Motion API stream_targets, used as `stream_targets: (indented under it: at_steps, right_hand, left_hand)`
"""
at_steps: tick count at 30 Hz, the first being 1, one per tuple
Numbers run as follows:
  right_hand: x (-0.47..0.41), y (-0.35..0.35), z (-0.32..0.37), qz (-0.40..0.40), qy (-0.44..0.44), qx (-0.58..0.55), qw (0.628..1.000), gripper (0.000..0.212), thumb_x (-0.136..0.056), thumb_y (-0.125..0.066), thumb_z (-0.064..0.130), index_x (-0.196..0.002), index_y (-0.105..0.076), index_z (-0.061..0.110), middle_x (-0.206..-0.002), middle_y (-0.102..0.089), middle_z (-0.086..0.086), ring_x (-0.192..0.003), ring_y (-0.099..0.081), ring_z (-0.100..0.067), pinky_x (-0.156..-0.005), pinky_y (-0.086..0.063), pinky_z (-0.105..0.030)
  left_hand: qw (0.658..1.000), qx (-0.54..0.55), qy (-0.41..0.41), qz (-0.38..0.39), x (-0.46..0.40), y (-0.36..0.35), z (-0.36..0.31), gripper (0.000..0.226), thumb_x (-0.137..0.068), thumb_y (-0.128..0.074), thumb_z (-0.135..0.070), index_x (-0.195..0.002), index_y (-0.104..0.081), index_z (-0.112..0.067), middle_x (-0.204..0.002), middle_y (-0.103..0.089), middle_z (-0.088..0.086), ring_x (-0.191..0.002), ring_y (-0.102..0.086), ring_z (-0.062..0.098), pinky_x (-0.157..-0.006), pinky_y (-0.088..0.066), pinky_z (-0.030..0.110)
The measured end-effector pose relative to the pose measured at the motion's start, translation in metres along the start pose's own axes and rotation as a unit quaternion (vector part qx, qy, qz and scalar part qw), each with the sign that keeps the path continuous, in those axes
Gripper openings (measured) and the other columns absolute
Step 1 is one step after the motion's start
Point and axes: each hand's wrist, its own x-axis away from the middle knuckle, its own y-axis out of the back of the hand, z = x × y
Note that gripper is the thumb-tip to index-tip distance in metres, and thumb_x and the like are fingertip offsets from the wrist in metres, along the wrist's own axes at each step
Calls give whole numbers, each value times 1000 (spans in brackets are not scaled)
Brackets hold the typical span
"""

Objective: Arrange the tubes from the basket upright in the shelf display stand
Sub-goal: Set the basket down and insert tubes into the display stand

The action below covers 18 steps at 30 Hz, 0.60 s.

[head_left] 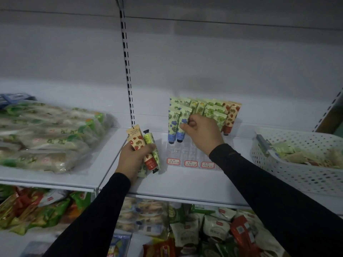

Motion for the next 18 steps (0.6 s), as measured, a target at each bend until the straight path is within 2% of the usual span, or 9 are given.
stream_targets:
  at_steps: [3,8,12,15,18]
  right_hand:
    - [0,1,-2,1,7,0,1000,28,-93,-65,27,-82,-61,1,-74,-65,-7,-69,-60,-23,-68,-48,-31]
    - [5,-1,-4,-10,-3,-42,999,27,-92,-67,24,-84,-62,-1,-82,-70,-12,-80,-67,-25,-74,-54,-34]
    - [7,-4,-6,-1,-13,-30,999,27,-92,-66,26,-84,-61,0,-81,-69,-9,-80,-66,-23,-69,-48,-27]
    - [6,-6,-7,4,-13,-21,1000,29,-92,-65,28,-84,-61,0,-82,-69,-12,-80,-65,-26,-74,-52,-34]
    - [4,-5,-6,22,-5,7,1000,29,-94,-63,29,-80,-57,4,-79,-65,-12,-73,-60,-25,-71,-49,-34]
  left_hand:
    - [1000,5,1,0,-1,0,1,9,-82,-73,-5,-86,-67,-11,-72,-70,8,-66,-65,27,-72,-55,45]
    - [1000,-3,5,-2,-2,1,2,10,-82,-73,-6,-86,-66,-10,-73,-69,10,-65,-64,28,-67,-53,42]
    - [1000,-1,6,-1,-3,2,2,10,-82,-74,-7,-87,-67,-10,-74,-69,11,-66,-64,29,-67,-55,44]
    - [1000,2,7,1,-2,1,2,10,-82,-74,-6,-87,-66,-10,-73,-69,10,-65,-64,29,-65,-53,41]
    - [1000,-1,7,2,-2,1,2,10,-82,-74,-7,-86,-66,-11,-72,-68,10,-62,-64,28,-59,-52,37]
